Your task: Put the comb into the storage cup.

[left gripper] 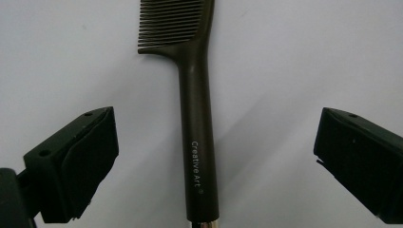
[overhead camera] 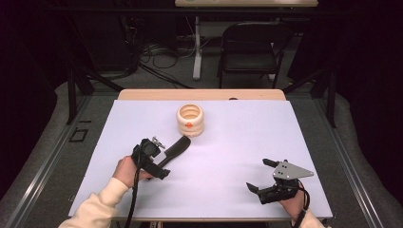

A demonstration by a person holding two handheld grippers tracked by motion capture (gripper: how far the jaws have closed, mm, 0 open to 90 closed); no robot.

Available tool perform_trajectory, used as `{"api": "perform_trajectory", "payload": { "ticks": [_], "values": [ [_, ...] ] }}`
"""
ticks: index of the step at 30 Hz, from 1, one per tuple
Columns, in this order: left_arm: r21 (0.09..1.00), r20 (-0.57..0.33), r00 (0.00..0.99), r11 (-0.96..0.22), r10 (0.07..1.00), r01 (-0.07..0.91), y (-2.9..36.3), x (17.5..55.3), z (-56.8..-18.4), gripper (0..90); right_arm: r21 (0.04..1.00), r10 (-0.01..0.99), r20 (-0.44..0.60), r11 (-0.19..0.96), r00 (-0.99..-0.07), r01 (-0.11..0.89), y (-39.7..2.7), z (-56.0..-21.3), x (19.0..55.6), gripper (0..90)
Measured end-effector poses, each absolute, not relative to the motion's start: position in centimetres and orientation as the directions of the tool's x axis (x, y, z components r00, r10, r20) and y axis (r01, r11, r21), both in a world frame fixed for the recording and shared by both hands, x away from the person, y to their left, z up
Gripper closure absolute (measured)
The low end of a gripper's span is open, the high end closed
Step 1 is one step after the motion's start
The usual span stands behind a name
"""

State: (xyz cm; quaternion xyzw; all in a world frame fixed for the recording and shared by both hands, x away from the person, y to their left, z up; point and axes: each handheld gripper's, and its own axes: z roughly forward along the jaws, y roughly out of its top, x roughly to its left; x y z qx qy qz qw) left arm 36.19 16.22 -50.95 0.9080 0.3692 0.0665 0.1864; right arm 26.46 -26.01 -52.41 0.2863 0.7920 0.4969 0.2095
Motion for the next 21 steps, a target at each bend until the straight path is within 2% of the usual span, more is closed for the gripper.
{"api": "perform_trajectory", "payload": {
  "ticks": [12, 21],
  "values": [
    [0.335, 0.010, 0.722, -0.683, 0.691, 0.649, 15.2, 37.3, -51.1, 0.5, 0.907, 0.660, -0.046, 0.342, -0.750, 0.245, -26.0, -52.4, 26.5, 0.0],
    [0.309, 0.026, 0.726, -0.696, 0.687, 0.648, 14.3, 37.9, -51.5, 16.0, 0.907, 0.658, -0.045, 0.342, -0.752, 0.245, -26.1, -52.5, 26.5, 0.0]
  ]
}}
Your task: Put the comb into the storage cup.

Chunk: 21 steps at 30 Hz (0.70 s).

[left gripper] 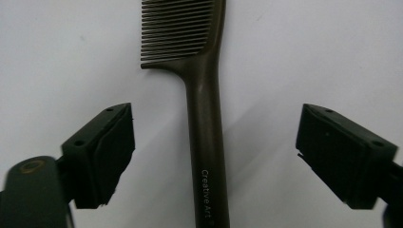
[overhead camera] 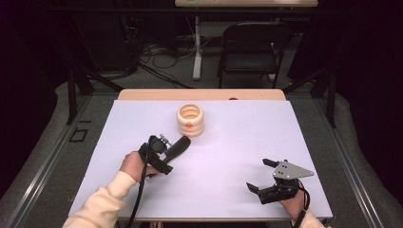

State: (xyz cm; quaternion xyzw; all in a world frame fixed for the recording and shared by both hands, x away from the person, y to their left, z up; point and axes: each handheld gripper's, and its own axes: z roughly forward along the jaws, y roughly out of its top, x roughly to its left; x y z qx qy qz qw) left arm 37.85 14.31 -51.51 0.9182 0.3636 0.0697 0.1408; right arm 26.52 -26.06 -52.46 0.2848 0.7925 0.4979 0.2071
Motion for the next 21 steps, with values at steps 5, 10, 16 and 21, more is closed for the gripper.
{"api": "perform_trajectory", "payload": {
  "ticks": [5, 10, 16, 21],
  "values": [
    [0.292, 0.021, 0.729, -0.701, 0.684, 0.650, 14.0, 38.2, -51.6, 33.2, 0.907, 0.658, -0.044, 0.342, -0.752, 0.247, -26.0, -52.5, 26.5, 0.0],
    [0.274, 0.008, 0.732, -0.705, 0.682, 0.654, 13.8, 38.7, -51.9, 45.8, 0.906, 0.658, -0.043, 0.343, -0.752, 0.249, -26.0, -52.5, 26.5, 0.0],
    [0.241, -0.013, 0.733, -0.710, 0.680, 0.662, 13.7, 39.5, -52.4, 58.2, 0.906, 0.657, -0.041, 0.342, -0.753, 0.249, -26.0, -52.5, 26.5, 0.0],
    [0.230, -0.023, 0.730, -0.707, 0.683, 0.669, 13.8, 39.9, -52.7, 65.7, 0.905, 0.657, -0.035, 0.340, -0.753, 0.254, -26.0, -52.5, 26.6, 0.0]
  ]
}}
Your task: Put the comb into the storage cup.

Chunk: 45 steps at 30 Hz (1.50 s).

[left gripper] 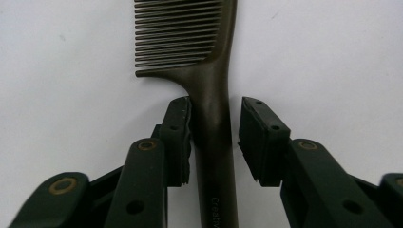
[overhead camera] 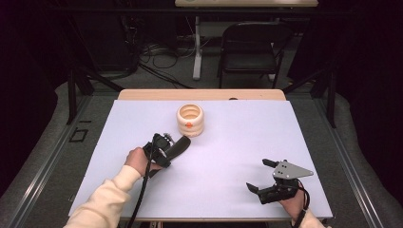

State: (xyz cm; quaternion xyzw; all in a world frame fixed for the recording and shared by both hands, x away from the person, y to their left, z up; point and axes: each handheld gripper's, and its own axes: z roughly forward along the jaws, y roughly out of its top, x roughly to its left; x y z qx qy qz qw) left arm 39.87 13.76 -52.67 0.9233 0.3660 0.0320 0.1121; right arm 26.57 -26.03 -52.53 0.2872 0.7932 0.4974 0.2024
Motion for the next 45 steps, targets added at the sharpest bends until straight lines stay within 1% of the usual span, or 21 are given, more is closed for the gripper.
{"api": "perform_trajectory", "payload": {
  "ticks": [11, 18, 22, 27, 31, 39, 45],
  "values": [
    [0.228, -0.026, 0.721, -0.698, 0.692, 0.679, 13.9, 39.9, -52.7, 71.6, 0.906, 0.657, -0.037, 0.340, -0.753, 0.252, -26.0, -52.5, 26.5, 0.0],
    [0.229, -0.019, 0.729, -0.707, 0.685, 0.670, 14.0, 39.8, -52.6, 72.3, 0.906, 0.658, -0.035, 0.339, -0.752, 0.254, -26.0, -52.5, 26.5, 0.0],
    [0.244, -0.022, 0.733, -0.707, 0.680, 0.663, 14.4, 39.5, -52.4, 72.4, 0.906, 0.657, -0.037, 0.340, -0.753, 0.252, -26.0, -52.5, 26.5, 0.0],
    [0.283, -0.027, 0.737, -0.702, 0.676, 0.654, 15.0, 39.0, -51.9, 72.4, 0.906, 0.658, -0.036, 0.339, -0.752, 0.253, -26.0, -52.5, 26.6, 0.0],
    [0.338, -0.043, 0.735, -0.682, 0.677, 0.648, 15.7, 38.4, -51.3, 72.3, 0.905, 0.658, -0.036, 0.340, -0.752, 0.254, -26.0, -52.5, 26.6, 0.0],
    [0.401, -0.046, 0.740, -0.667, 0.670, 0.629, 16.5, 37.5, -50.4, 72.4, 0.905, 0.660, -0.036, 0.340, -0.751, 0.256, -26.0, -52.5, 26.6, 0.0],
    [0.421, -0.053, 0.731, -0.649, 0.680, 0.634, 17.2, 37.2, -50.4, 72.4, 0.905, 0.659, -0.037, 0.341, -0.751, 0.255, -26.0, -52.5, 26.6, 0.0]
  ]
}}
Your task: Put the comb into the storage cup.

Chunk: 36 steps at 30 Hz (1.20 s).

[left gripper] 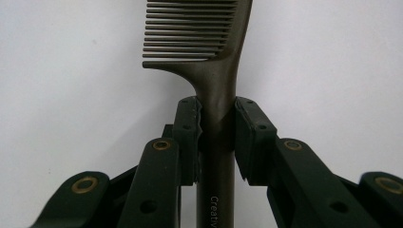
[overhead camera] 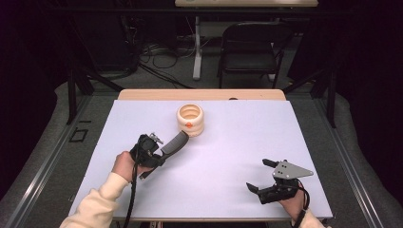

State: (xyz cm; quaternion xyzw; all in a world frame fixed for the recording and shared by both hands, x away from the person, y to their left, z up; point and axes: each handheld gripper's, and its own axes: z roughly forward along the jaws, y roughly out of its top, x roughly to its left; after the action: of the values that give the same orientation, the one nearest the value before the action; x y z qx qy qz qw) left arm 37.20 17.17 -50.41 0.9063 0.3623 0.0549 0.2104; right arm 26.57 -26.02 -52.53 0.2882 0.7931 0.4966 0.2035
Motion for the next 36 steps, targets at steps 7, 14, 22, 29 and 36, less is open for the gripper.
{"api": "perform_trajectory", "payload": {
  "ticks": [7, 14, 22, 29, 36],
  "values": [
    [0.446, -0.057, 0.722, -0.629, 0.690, 0.637, 17.8, 37.0, -50.4, 72.3, 0.905, 0.660, -0.036, 0.340, -0.751, 0.255, -26.0, -52.5, 26.6, 0.0],
    [0.480, -0.057, 0.714, -0.608, 0.698, 0.633, 18.3, 36.8, -50.3, 72.4, 0.905, 0.660, -0.036, 0.340, -0.751, 0.255, -26.0, -52.5, 26.6, 0.0],
    [0.522, -0.050, 0.705, -0.584, 0.707, 0.622, 18.8, 36.7, -50.2, 72.4, 0.904, 0.658, -0.037, 0.342, -0.752, 0.255, -26.1, -52.5, 26.6, 0.0],
    [0.562, -0.045, 0.694, -0.556, 0.718, 0.612, 19.2, 36.5, -50.1, 72.3, 0.906, 0.658, -0.034, 0.338, -0.752, 0.254, -26.0, -52.5, 26.6, 0.0],
    [0.599, -0.047, 0.680, -0.525, 0.731, 0.605, 19.6, 36.4, -50.0, 72.4, 0.906, 0.658, -0.034, 0.338, -0.753, 0.254, -26.0, -52.6, 26.6, 0.0]
  ]
}}
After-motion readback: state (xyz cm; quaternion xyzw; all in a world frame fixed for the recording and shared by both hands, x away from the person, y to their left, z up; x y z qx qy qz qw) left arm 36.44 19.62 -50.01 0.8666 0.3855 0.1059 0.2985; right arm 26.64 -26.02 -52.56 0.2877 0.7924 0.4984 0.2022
